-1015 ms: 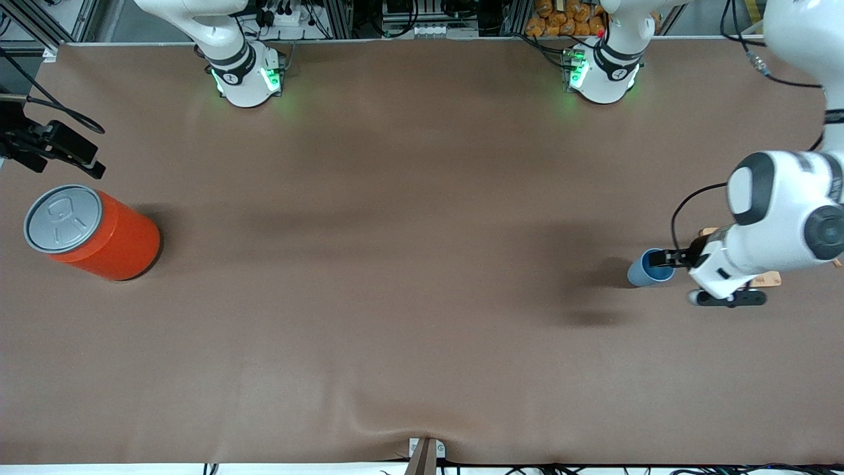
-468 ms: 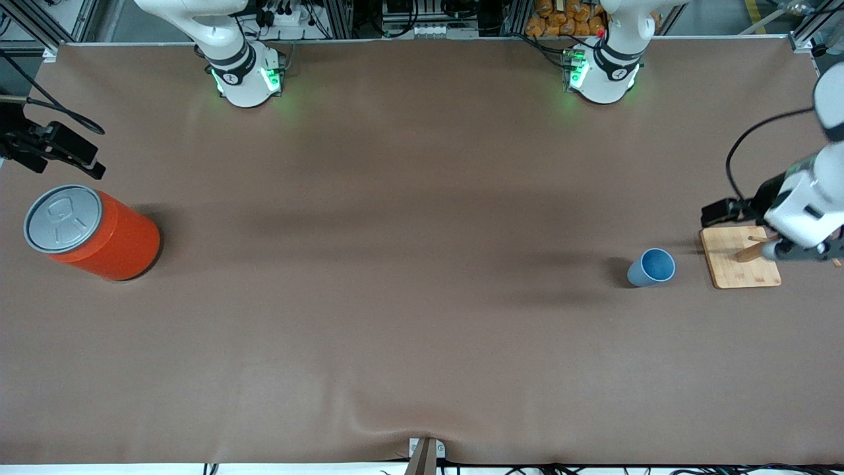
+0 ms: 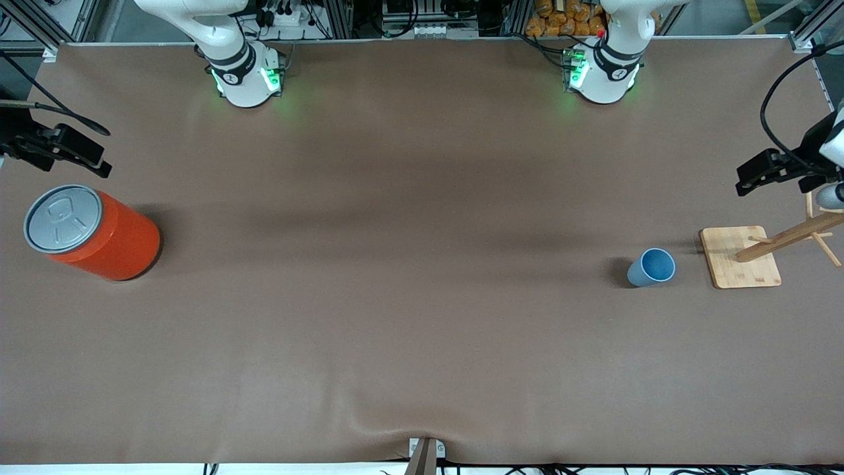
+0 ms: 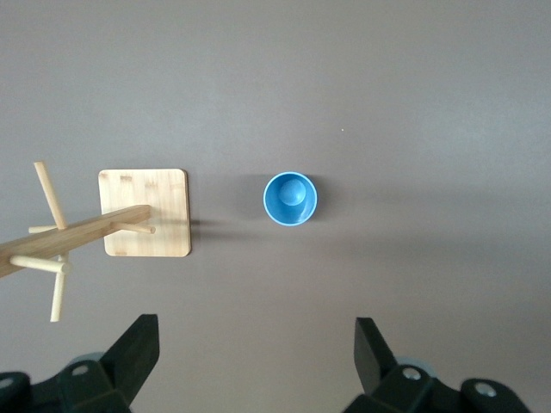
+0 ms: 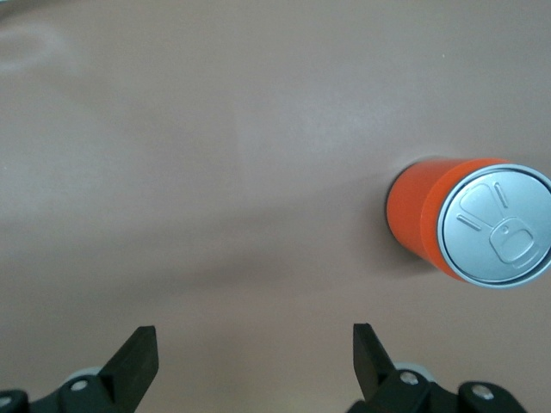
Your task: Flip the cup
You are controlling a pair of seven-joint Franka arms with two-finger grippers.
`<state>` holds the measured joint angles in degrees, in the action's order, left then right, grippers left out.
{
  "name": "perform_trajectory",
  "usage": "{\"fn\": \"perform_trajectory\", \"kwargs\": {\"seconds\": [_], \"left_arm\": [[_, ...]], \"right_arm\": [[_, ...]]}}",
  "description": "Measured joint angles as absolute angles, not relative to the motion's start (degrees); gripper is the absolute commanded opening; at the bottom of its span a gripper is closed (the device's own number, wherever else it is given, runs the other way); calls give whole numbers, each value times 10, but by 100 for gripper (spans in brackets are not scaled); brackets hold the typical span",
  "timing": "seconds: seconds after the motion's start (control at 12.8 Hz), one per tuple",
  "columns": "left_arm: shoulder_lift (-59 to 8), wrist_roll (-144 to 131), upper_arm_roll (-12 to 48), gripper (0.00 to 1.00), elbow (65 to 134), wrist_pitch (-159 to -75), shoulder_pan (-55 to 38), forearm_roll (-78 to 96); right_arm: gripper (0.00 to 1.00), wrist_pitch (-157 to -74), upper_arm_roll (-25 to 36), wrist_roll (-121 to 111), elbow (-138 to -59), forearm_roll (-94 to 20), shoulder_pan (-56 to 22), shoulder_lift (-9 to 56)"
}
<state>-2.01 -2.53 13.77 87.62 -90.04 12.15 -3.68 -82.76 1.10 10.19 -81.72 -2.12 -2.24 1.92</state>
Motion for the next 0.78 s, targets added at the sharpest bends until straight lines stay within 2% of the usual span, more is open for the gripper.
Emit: {"fn": "perform_trajectory", "kwargs": {"seconds": [0.31, 0.78], "left_arm": [[-18, -22, 137, 100, 851, -868, 122, -29], [-14, -20, 134, 100, 829, -866, 114, -27]], "right_arm": [[100, -792, 27, 99, -776, -31, -17, 44], [100, -788, 26, 99, -768, -34, -18, 44]]}}
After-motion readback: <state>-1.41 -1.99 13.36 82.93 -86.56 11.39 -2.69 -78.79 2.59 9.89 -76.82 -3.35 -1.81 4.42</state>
